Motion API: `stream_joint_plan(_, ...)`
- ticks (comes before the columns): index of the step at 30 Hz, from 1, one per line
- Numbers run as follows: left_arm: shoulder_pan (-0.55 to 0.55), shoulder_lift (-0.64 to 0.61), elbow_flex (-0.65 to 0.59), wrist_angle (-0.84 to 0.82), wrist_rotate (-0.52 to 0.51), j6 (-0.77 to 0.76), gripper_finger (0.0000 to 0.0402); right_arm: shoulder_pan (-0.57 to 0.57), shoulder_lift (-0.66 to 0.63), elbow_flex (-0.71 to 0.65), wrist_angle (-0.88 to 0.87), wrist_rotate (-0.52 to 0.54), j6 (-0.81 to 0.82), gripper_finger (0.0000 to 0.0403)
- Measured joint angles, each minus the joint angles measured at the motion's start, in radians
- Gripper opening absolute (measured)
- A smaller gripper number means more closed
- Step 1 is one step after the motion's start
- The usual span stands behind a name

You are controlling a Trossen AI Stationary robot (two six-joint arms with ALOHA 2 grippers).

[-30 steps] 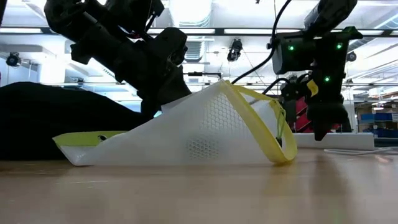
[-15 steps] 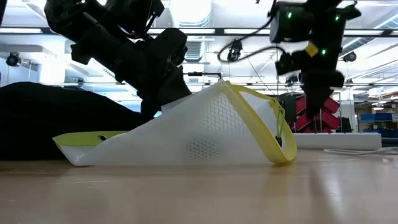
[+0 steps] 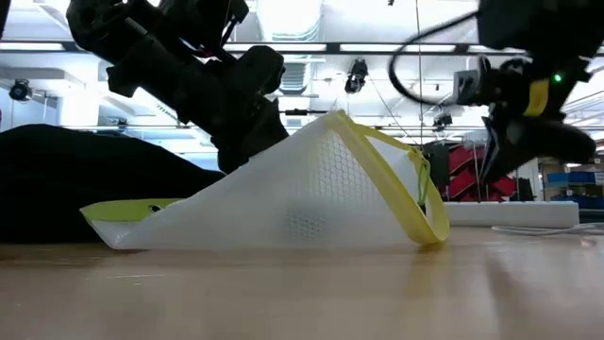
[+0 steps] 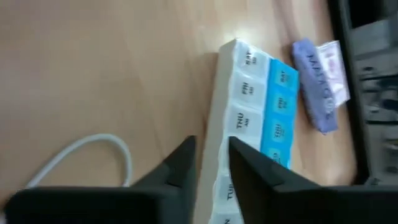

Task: Unpack backpack
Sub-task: Put the white pill organizer into the white zip bag

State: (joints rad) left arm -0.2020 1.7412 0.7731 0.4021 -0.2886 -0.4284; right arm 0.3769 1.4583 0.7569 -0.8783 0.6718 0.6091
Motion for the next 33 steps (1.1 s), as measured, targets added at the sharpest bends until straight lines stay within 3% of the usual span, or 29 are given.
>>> stream_joint_plan(6,0.0,0.0,0.0,-0.001,0.0,0.026,0.0,-0.011,0.104,-0.012,-0.005,0.061,0.085,0.0199)
stream_joint_plan(10,-0.001,0.0,-0.002,-0.008,0.0,0.028,0.0,-0.032,0.148,-0.035,-0.005,0.063,0.117,0.0221)
stream_joint_plan(18,-0.001,0.0,-0.006,-0.024,0.0,0.037,0.0,-0.076,0.119,-0.133,0.036,0.082,0.246,0.0156)
stream_joint_plan(26,-0.001,0.001,-0.006,-0.019,0.0,0.039,0.0,-0.112,0.074,-0.23,0.246,0.129,0.214,0.0024)
stream_joint_plan(27,-0.001,0.001,-0.006,-0.019,0.0,0.038,0.0,-0.112,0.066,-0.232,0.256,0.119,0.214,0.0013)
stream_joint_plan(29,-0.001,0.001,-0.006,-0.019,0.0,0.037,0.0,-0.111,0.05,-0.237,0.288,-0.005,0.22,0.0007)
stream_joint_plan(33,-0.002,0.002,-0.007,-0.01,0.0,0.036,0.0,-0.121,-0.006,-0.244,0.322,-0.087,0.176,0.0001)
